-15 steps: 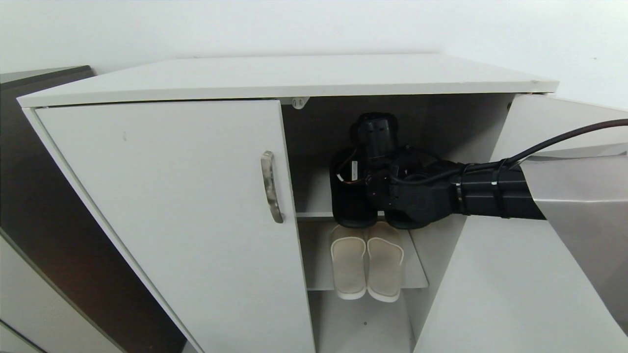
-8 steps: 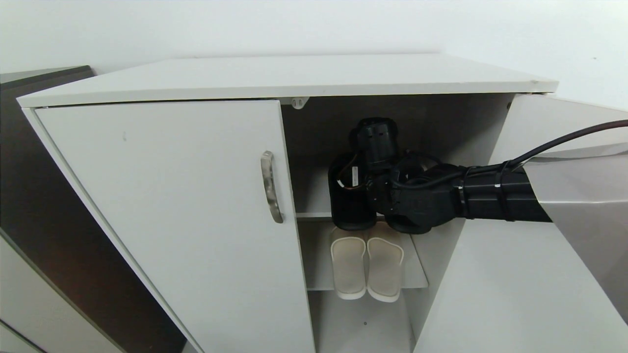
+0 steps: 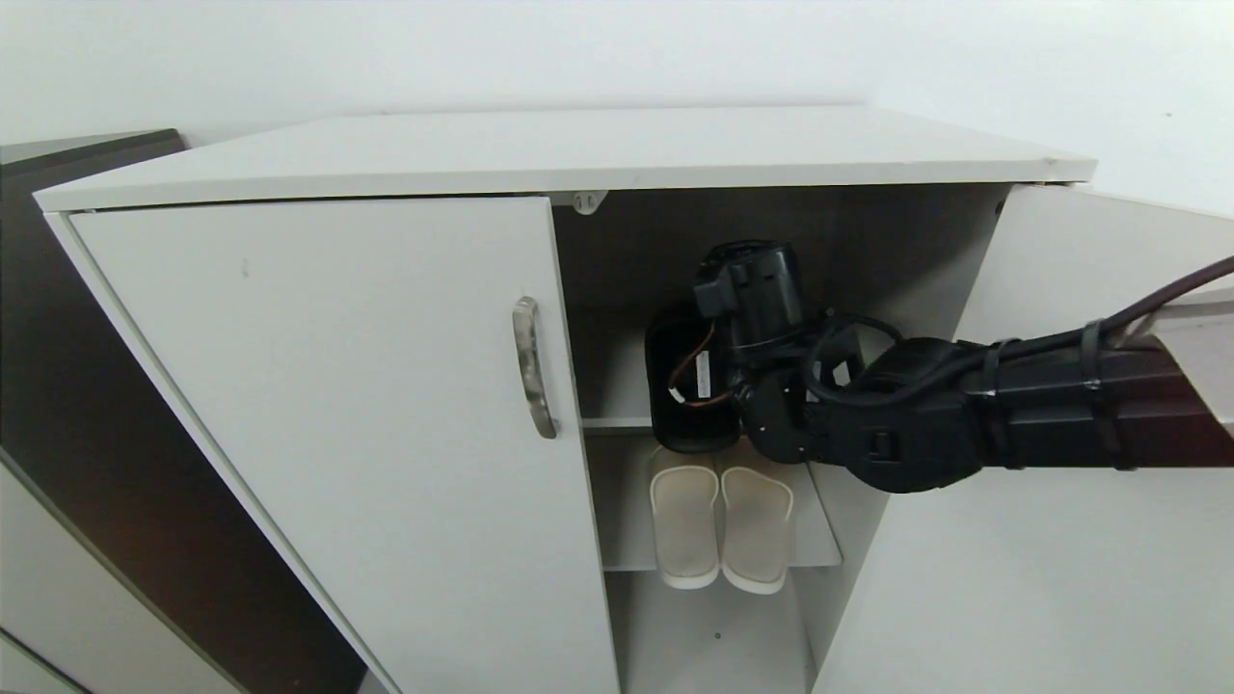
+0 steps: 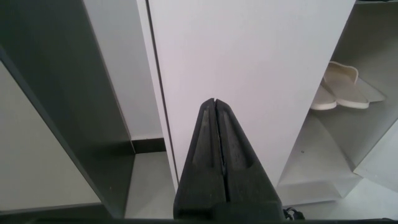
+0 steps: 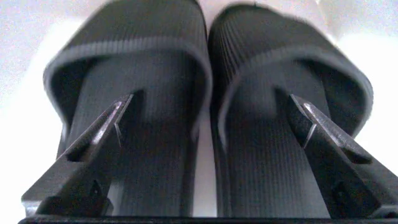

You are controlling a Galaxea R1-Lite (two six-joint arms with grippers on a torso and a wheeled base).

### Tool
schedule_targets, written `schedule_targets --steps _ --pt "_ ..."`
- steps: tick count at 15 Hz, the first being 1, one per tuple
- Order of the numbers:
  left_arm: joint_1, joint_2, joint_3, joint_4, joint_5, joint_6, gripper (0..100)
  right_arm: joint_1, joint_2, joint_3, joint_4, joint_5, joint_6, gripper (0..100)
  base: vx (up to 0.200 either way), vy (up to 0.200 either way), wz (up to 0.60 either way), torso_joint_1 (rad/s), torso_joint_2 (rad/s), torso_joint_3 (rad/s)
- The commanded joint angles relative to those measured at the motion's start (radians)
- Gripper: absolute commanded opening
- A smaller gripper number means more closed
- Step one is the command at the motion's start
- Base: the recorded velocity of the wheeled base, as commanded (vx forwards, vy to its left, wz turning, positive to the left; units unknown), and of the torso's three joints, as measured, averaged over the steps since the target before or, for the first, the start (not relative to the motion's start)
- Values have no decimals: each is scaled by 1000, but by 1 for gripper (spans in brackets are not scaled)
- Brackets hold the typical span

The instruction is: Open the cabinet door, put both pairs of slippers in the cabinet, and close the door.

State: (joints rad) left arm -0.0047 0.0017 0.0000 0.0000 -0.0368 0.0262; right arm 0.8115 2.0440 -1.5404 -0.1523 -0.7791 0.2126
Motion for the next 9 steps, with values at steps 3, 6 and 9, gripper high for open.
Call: schedule_targets --steps 3,6,9 --pt "0 0 0 0 0 0 0 61 -171 218 -90 1 -2 100 0 0 0 0 0 0" --pt "0 0 0 0 0 0 0 87 -271 322 -115 9 2 0 0 0 0 0 0 0" --pt "0 0 0 0 0 0 0 100 -324 395 -141 17 5 0 0 0 0 0 0 0"
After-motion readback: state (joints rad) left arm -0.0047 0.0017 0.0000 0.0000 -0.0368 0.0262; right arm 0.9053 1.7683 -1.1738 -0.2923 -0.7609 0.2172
